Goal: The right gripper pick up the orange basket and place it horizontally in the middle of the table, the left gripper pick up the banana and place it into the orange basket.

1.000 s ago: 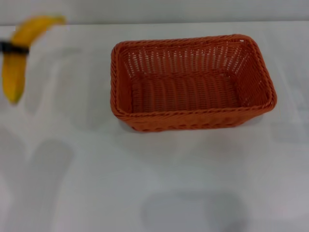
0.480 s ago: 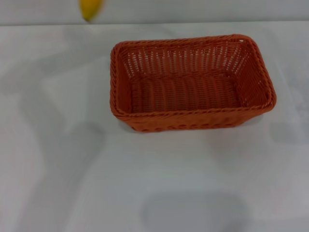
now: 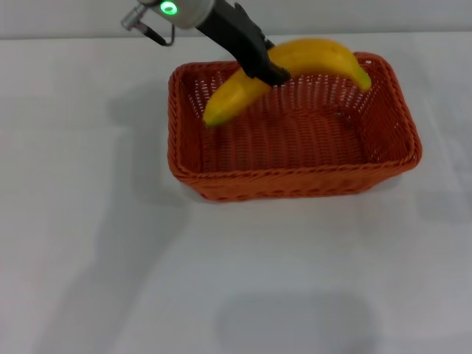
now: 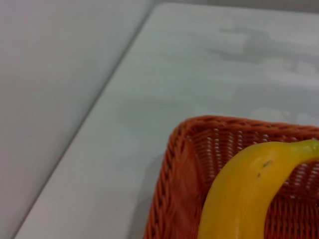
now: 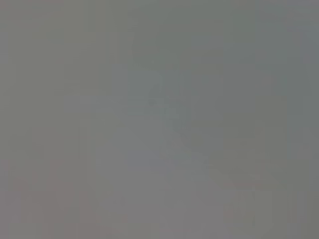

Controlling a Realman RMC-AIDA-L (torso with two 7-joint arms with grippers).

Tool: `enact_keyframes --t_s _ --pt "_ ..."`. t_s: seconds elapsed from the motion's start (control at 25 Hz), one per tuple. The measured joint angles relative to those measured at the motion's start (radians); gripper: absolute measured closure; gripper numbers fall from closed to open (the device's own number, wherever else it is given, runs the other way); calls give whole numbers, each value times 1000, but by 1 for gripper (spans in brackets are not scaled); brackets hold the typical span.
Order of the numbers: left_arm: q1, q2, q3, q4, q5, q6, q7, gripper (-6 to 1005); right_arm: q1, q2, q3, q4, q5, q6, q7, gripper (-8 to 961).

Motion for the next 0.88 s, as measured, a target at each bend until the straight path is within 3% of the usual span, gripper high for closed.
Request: enact_keyframes --t_s 0.16,0.4,0.56,0.68,0.76,0.88 --pt "7 -1 -1 32 -4 -10 26 422 -5 -1 2 0 0 0 8 207" --pt "63 4 -2 5 -193 7 31 390 -6 -3 3 0 0 -1 9 207" --pt "112 3 -2 -48 -293 23 31 260 -5 -3 3 0 0 -4 9 207" --pt "200 6 -2 -96 -519 68 48 177 -5 -3 3 -1 0 -7 9 208" --pt "299 20 -2 -111 -790 127 58 141 -5 -3 3 -1 0 -8 10 208" --pt "432 39 -2 -97 -1090 205 65 105 -4 -3 3 0 0 -9 10 208"
